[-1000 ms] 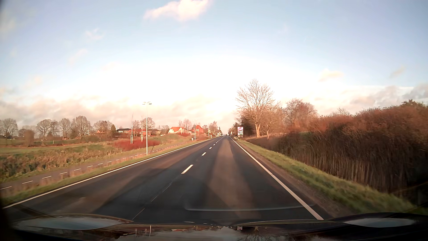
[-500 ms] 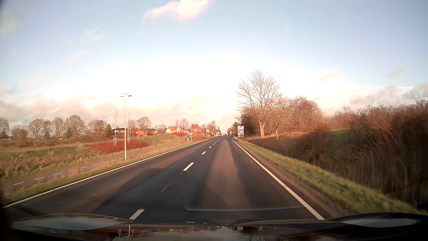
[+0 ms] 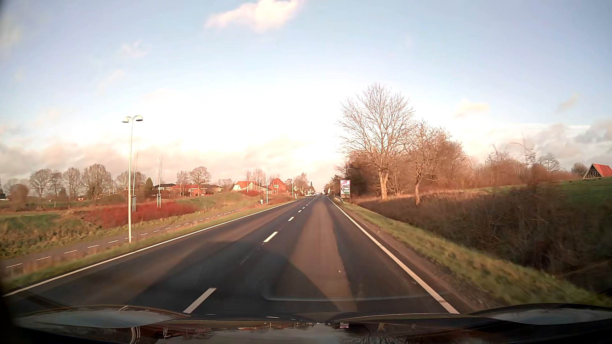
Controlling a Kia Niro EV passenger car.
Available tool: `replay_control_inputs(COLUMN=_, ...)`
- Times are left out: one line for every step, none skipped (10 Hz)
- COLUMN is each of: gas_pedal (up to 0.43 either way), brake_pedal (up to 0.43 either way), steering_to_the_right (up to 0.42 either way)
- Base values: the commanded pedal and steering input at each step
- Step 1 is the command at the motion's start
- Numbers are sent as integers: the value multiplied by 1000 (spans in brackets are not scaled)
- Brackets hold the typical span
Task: Follow the waypoints while adhering to traffic rules and regulations
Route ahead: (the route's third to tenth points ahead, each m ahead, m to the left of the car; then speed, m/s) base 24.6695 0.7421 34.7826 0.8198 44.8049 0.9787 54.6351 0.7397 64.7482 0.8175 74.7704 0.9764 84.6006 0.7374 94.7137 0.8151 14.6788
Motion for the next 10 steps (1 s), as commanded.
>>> replay_control_inputs(gas_pedal=189, brake_pedal=0, steering_to_the_right=1)
replay_control_inputs(gas_pedal=189, brake_pedal=0, steering_to_the_right=1)
replay_control_inputs(gas_pedal=189, brake_pedal=0, steering_to_the_right=1)
replay_control_inputs(gas_pedal=197, brake_pedal=0, steering_to_the_right=1)
replay_control_inputs(gas_pedal=209, brake_pedal=0, steering_to_the_right=1)
replay_control_inputs(gas_pedal=209, brake_pedal=0, steering_to_the_right=1)
replay_control_inputs(gas_pedal=209, brake_pedal=0, steering_to_the_right=1)
replay_control_inputs(gas_pedal=197, brake_pedal=0, steering_to_the_right=1)
replay_control_inputs(gas_pedal=189, brake_pedal=0, steering_to_the_right=0)
replay_control_inputs(gas_pedal=177, brake_pedal=0, steering_to_the_right=-1)
